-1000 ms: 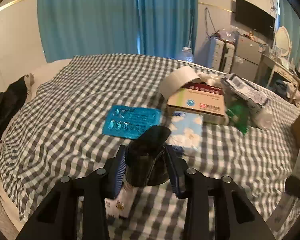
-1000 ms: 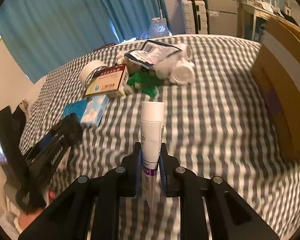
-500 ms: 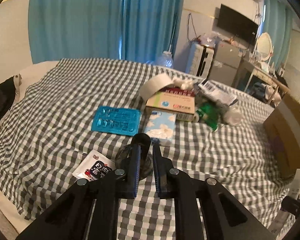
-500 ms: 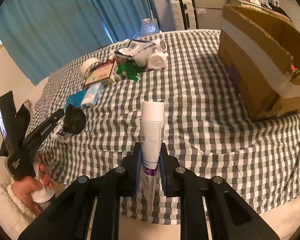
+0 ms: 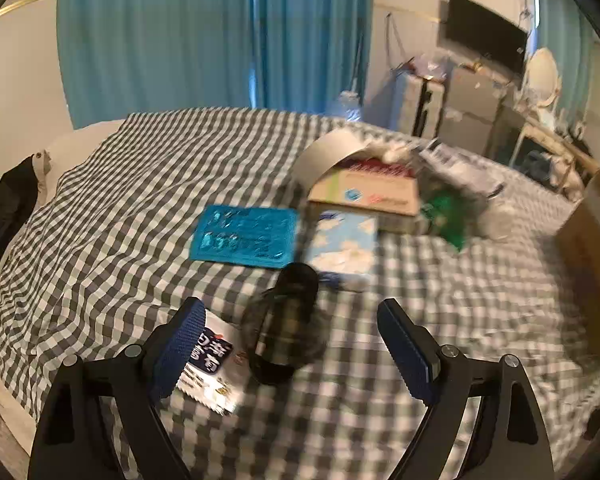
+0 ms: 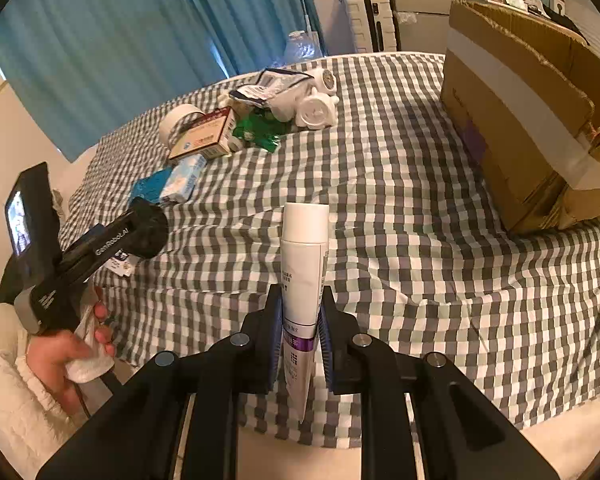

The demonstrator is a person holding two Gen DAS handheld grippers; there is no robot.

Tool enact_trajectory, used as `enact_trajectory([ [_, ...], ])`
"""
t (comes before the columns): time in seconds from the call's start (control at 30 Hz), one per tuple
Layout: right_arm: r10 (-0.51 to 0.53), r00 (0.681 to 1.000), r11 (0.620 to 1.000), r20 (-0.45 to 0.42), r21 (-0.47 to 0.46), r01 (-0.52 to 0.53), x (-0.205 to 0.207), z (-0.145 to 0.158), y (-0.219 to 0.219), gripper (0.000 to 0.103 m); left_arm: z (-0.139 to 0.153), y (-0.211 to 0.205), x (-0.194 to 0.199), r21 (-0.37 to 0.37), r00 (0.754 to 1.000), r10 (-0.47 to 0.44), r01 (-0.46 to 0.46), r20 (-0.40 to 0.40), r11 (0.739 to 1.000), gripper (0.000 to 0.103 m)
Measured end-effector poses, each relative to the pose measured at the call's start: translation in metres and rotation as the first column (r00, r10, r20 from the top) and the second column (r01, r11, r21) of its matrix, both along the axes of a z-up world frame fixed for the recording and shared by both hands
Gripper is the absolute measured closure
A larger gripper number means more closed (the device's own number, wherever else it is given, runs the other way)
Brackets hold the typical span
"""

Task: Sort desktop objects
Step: 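Lift and carry the case and tube with both tools to the cardboard box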

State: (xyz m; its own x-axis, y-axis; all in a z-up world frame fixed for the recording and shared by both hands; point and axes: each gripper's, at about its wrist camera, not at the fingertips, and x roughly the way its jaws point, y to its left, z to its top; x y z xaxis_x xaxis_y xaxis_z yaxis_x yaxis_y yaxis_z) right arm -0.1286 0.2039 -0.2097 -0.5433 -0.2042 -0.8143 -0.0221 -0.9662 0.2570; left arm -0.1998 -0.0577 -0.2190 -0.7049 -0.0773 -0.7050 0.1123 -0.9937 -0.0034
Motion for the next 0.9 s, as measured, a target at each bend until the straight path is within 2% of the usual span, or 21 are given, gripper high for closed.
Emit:
enact_trajectory([
  [0.1, 0.0, 1.0, 1.0, 0.019, -0.004, 0.0, -0.009, -0.009, 0.002, 0.087, -0.017, -0.009, -0.013, 0.012, 0.998, 0.037, -0.037, 0.047, 0.999, 0.013],
  [0.13, -0.001, 1.0, 1.0, 0.026, -0.005, 0.001, -0.012, -0.012, 0.002, 0.087, -0.022, -0.011, -0.016, 0.02, 0.997, 0.037, -0.039, 0.062, 0.999, 0.02],
  [0.17, 0.0, 1.0, 1.0, 0.031, -0.005, 0.0, -0.014, -0.015, 0.002, 0.087, -0.03, -0.012, -0.02, 0.022, 0.996, 0.031, -0.033, 0.087, 0.999, 0.036],
  [0.2, 0.002, 0.999, 1.0, 0.038, -0.004, -0.002, -0.017, -0.018, 0.002, 0.087, -0.035, -0.011, -0.023, 0.019, 0.994, 0.023, -0.026, 0.11, 0.999, 0.041],
  [0.4, 0.012, 0.997, 1.0, 0.072, 0.002, -0.012, -0.025, -0.033, 0.0, 0.087, -0.038, -0.008, -0.022, 0.005, 0.996, 0.01, -0.01, 0.093, 1.0, 0.042],
  [0.5, 0.015, 0.997, 1.0, 0.072, 0.004, -0.015, -0.025, -0.032, -0.001, 0.087, -0.032, -0.007, -0.018, 0.031, 0.997, -0.004, 0.002, 0.081, 1.0, 0.042],
  [0.67, 0.014, 0.999, 1.0, 0.045, 0.002, -0.014, -0.02, -0.02, -0.001, 0.087, -0.008, 0.002, -0.004, 0.04, 0.999, -0.039, 0.038, 0.036, 0.998, 0.042],
  [0.8, 0.013, 1.0, 1.0, 0.011, 0.001, -0.013, -0.012, -0.003, -0.002, 0.087, 0.017, 0.013, 0.013, 0.061, 0.995, -0.102, 0.101, 0.004, 0.993, 0.042],
  [0.9, 0.008, 1.0, 1.0, -0.02, -0.006, -0.008, -0.005, 0.012, 0.0, 0.087, 0.039, 0.026, 0.031, 0.05, 0.99, -0.139, 0.14, -0.036, 0.989, 0.042],
])
